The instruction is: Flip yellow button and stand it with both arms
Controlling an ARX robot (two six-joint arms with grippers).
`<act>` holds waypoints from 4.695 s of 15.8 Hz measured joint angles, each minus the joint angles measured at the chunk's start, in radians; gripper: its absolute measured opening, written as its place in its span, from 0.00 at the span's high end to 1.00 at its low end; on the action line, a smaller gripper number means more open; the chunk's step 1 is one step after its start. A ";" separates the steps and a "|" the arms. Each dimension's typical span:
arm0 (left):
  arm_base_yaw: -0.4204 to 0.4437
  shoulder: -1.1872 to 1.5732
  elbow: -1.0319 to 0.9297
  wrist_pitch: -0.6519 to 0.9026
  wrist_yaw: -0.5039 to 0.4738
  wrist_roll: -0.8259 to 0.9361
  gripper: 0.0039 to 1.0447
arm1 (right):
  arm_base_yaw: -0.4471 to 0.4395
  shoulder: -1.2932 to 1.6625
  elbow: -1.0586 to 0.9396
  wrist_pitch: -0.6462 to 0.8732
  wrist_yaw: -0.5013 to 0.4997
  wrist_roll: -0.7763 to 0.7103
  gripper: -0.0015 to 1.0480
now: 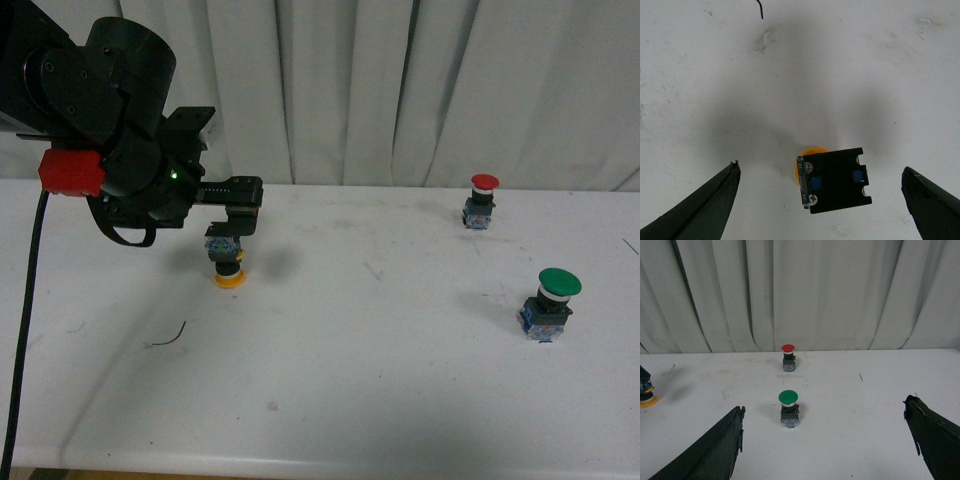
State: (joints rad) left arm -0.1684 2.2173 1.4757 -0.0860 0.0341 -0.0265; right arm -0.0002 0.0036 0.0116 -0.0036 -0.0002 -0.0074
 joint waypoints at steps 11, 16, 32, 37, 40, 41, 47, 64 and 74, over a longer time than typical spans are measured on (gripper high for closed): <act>-0.011 0.049 0.000 0.013 -0.036 0.053 0.16 | 0.000 0.000 0.000 0.000 0.000 0.000 0.06; -0.026 0.054 0.010 0.039 -0.041 0.034 0.65 | 0.000 0.000 0.000 0.000 0.000 0.000 0.06; -0.159 -0.715 -0.708 0.389 0.117 -0.174 0.66 | 0.000 0.000 0.000 0.000 0.000 0.000 0.06; -0.136 -0.831 -0.822 0.488 0.274 -0.335 0.66 | 0.000 0.000 0.000 0.000 0.000 0.000 0.06; -0.090 -0.851 -0.925 0.736 0.434 -0.510 0.66 | 0.000 0.000 0.000 0.000 0.000 0.000 0.06; -0.079 -0.846 -0.954 0.844 0.472 -0.584 0.66 | 0.000 0.000 0.000 0.000 0.000 0.000 0.06; -0.113 -0.732 -0.988 1.225 0.502 -0.836 0.66 | 0.000 0.000 0.000 0.000 0.000 0.000 0.06; -0.124 -0.622 -0.996 1.283 0.520 -0.882 0.66 | -0.085 0.057 0.002 0.064 -0.196 0.071 0.06; -0.122 -0.639 -0.971 1.267 0.523 -0.883 0.66 | 0.214 1.337 0.492 1.015 -0.237 0.322 0.06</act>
State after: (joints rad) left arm -0.2909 1.5787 0.5049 1.1812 0.5575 -0.9092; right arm 0.2142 1.3403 0.5041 1.0115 -0.2375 0.3141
